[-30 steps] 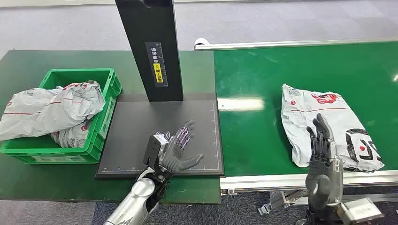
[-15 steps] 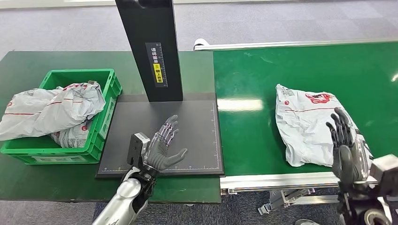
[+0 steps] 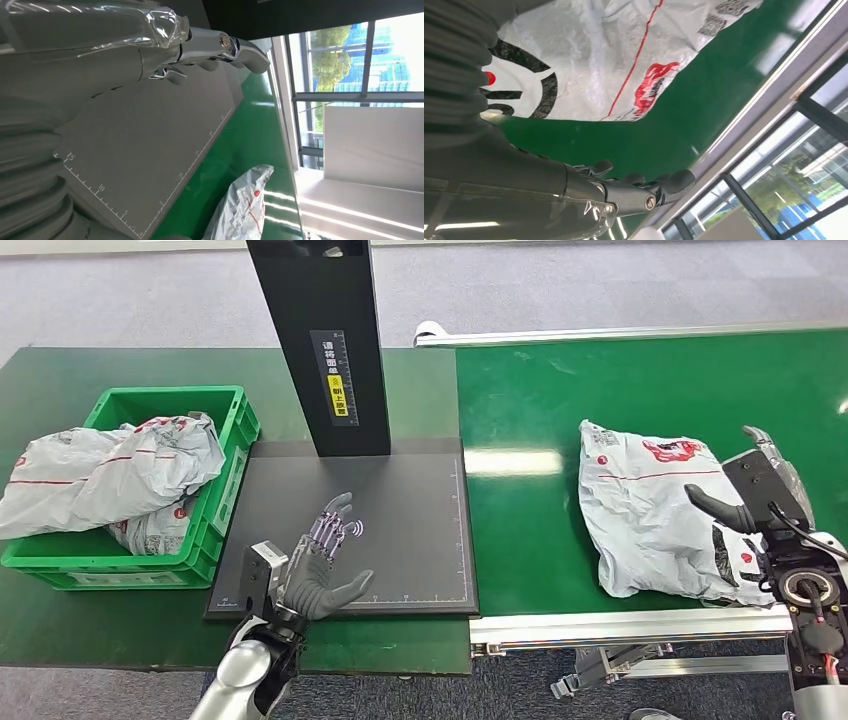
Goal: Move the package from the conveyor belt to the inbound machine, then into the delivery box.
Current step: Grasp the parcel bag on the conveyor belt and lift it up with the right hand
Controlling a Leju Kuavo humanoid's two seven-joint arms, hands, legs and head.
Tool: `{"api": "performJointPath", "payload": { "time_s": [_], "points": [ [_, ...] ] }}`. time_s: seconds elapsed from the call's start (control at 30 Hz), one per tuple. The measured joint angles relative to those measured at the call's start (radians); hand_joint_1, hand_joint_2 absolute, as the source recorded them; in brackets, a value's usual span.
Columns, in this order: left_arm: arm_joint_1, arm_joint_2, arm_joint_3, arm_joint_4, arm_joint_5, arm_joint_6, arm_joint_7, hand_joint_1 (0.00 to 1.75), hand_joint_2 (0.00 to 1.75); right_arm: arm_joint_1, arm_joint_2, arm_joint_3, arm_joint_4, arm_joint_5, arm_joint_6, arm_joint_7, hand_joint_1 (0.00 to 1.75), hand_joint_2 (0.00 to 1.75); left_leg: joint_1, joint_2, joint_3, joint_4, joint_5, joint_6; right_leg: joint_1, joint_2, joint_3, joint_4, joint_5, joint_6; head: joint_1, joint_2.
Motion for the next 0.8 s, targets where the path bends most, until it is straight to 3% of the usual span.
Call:
{"api": "performJointPath", "payload": {
  "time_s": [0.27, 0.4, 0.5, 0.67, 0.8],
  "points": [
    [0.005, 0.001, 0.006, -0.005, -0.002, -0.001, -0.001, 0.0, 1.75, -0.024, -0.003, 0.008, 0.056, 0.028, -0.003, 0.02, 0.0, 1.75, 0.0, 0.0, 0.0, 0.0, 0.0, 0.0, 0.0, 0.0, 0.0, 0.0, 0.0, 0.0, 0.0, 0.0],
    [-0.001, 0.007, 0.028, 0.011, -0.017, -0.035, -0.016, 0.0, 1.75, -0.157, -0.024, 0.149, 0.361, 0.317, 0.216, 0.259, 0.0, 1.75, 0.0, 0.0, 0.0, 0.0, 0.0, 0.0, 0.0, -0.001, 0.0, 0.0, 0.0, 0.0, 0.0, 0.0],
    [-0.009, 0.007, 0.035, 0.035, -0.03, -0.041, -0.028, 0.0, 1.75, -0.174, -0.022, 0.219, 0.459, 0.379, 0.277, 0.284, 0.0, 1.75, 0.0, -0.001, 0.0, 0.0, 0.0, 0.0, 0.0, -0.001, 0.0, 0.0, 0.0, 0.0, 0.0, 0.0],
    [-0.01, 0.002, 0.053, 0.05, -0.05, -0.038, -0.037, 0.0, 1.75, -0.176, -0.024, 0.297, 0.516, 0.422, 0.34, 0.25, 0.0, 1.75, 0.0, -0.001, 0.0, 0.0, 0.0, 0.0, 0.0, -0.001, 0.0, 0.0, 0.0, 0.0, 0.0, 0.0],
    [-0.005, 0.002, 0.067, 0.051, -0.057, -0.033, -0.038, 0.0, 1.75, -0.184, -0.022, 0.339, 0.526, 0.44, 0.345, 0.243, 1.75, 1.75, 0.0, -0.001, 0.0, 0.0, 0.0, 0.0, 0.0, -0.001, 0.0, 0.0, 0.0, 0.0, 0.0, 0.0]
  ]
}}
